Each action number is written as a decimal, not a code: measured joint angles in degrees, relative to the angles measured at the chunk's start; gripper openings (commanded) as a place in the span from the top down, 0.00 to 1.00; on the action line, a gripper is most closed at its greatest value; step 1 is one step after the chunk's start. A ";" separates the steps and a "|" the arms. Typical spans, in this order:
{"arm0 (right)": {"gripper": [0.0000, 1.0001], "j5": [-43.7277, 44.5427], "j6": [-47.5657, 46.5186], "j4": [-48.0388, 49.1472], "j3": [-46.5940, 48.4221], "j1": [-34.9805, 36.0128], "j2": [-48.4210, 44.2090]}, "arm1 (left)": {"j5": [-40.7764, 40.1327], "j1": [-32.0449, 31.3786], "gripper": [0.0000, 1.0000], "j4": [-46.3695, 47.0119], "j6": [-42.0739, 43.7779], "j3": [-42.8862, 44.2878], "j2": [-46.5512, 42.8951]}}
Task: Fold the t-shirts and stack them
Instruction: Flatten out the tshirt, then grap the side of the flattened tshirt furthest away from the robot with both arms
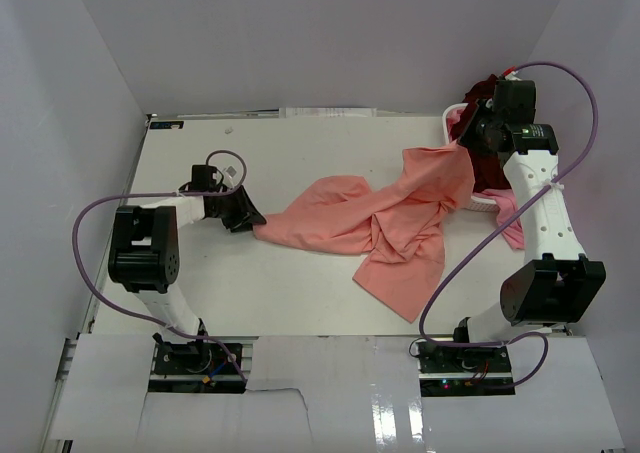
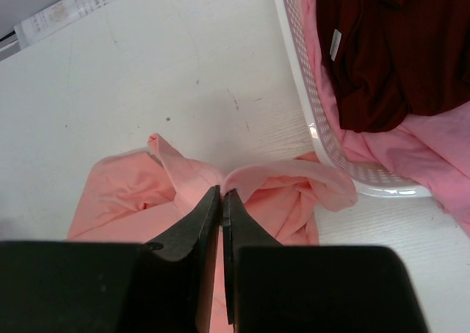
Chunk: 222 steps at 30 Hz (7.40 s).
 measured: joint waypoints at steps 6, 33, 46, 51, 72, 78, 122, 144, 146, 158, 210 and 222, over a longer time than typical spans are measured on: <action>0.92 -0.04 -0.04 0.02 -0.09 0.00 0.00 | -1.33 0.50 0.43 0.46 -0.26 2.27 0.92; 0.92 -1.66 0.00 -0.46 0.72 0.00 0.44 | -1.81 1.57 1.00 1.09 -1.05 3.56 1.99; 0.92 -14.78 -3.65 -1.64 16.02 0.02 6.27 | -3.89 1.57 1.00 5.62 -1.73 10.51 -26.47; 0.92 -16.04 -5.46 0.79 9.79 0.00 -5.46 | -8.83 1.55 1.00 7.37 -0.02 5.81 -43.78; 0.92 -20.33 -8.39 17.81 13.05 0.00 -38.34 | -29.49 1.57 0.96 0.98 4.13 13.60 -63.06; 0.92 -16.44 -8.55 25.03 16.22 0.00 -44.41 | -34.51 1.57 1.00 1.18 6.01 20.92 -66.90; 0.92 -22.91 10.25 30.05 -32.35 1.55 -11.76 | -52.41 -1.97 1.00 2.78 -10.95 -19.63 -49.13; 0.92 -18.29 0.98 22.73 10.99 5.20 34.16 | -56.13 -1.07 1.00 19.56 -6.49 -0.57 -8.70; 0.92 -17.57 0.57 21.68 13.73 5.16 36.35 | -56.00 -0.63 1.00 19.98 -6.27 0.63 -6.23; 0.92 -17.05 -0.07 17.44 29.16 3.63 50.36 | -52.46 2.99 1.00 21.79 -4.20 10.60 5.11; 0.92 -17.62 -3.54 21.94 2.64 4.70 27.06 | -44.30 7.54 1.00 21.90 -2.03 2.64 -3.93; 0.92 -17.11 -3.80 22.14 -0.17 3.65 24.70 | -44.63 8.20 1.00 20.59 -2.03 2.64 -4.07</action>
